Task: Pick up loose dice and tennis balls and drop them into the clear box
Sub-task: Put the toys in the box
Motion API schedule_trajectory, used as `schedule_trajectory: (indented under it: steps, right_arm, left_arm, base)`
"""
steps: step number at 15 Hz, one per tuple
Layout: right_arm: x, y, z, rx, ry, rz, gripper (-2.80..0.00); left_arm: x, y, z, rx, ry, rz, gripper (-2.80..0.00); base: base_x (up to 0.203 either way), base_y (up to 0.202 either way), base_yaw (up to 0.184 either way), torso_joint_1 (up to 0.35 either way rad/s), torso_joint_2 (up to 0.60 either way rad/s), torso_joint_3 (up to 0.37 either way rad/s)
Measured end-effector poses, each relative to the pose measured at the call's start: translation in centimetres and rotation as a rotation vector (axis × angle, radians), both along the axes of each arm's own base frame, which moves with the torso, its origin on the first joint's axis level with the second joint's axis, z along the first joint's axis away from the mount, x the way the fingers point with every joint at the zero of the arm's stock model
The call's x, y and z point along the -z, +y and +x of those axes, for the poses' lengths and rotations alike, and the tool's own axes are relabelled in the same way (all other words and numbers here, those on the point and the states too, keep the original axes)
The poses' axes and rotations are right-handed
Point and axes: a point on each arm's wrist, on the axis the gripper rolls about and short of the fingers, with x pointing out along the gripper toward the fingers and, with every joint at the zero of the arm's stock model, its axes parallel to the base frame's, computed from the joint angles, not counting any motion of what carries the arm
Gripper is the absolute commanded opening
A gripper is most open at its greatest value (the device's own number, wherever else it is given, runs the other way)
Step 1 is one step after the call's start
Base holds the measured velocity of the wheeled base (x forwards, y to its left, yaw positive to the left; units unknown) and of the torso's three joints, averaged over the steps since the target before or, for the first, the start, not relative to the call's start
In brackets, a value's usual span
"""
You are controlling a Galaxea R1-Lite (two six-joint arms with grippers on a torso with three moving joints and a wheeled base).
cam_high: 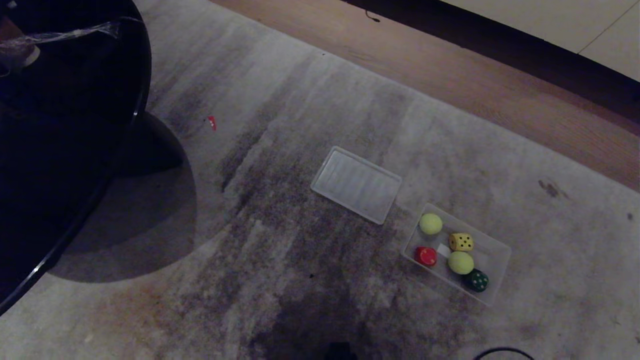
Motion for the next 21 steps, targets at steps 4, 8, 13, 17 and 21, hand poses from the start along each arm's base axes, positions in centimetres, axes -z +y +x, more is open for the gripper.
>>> schedule_trajectory:
  steps: [4, 8, 13, 17, 21]
  right_arm:
    - [0.00, 0.00, 0.00, 0.000, 0.000, 0.000, -2.80]
    - [0.00, 0.00, 0.00, -0.001, 0.001, 0.000, -2.80]
    - [0.00, 0.00, 0.01, 0.001, 0.001, -0.001, -2.80]
    - [0.00, 0.00, 0.01, 0.000, 0.001, -0.001, -2.80]
    - [0.00, 0.00, 0.01, -0.001, 0.001, -0.002, -2.80]
  left_arm:
    - [0.00, 0.00, 0.00, -0.001, 0.000, 0.000, -2.80]
    - [0.00, 0.00, 0.00, 0.000, 0.000, 0.000, -2.80]
    - [0.00, 0.00, 0.00, 0.000, 0.000, 0.000, -2.80]
    - [0.00, 0.00, 0.00, 0.000, 0.000, 0.000, -2.80]
    - [0.00, 0.00, 0.00, 0.000, 0.000, 0.002, -2.80]
  base:
    - [0.000, 0.000, 0.000, 0.001, 0.00, -0.197]
    - [0.000, 0.000, 0.000, 0.002, 0.00, -0.200]
    - [0.000, 0.000, 0.000, 0.002, 0.00, -0.197]
    - [0.000, 0.000, 0.000, 0.002, 0.00, -0.197]
    - [0.000, 0.000, 0.000, 0.003, 0.00, -0.195]
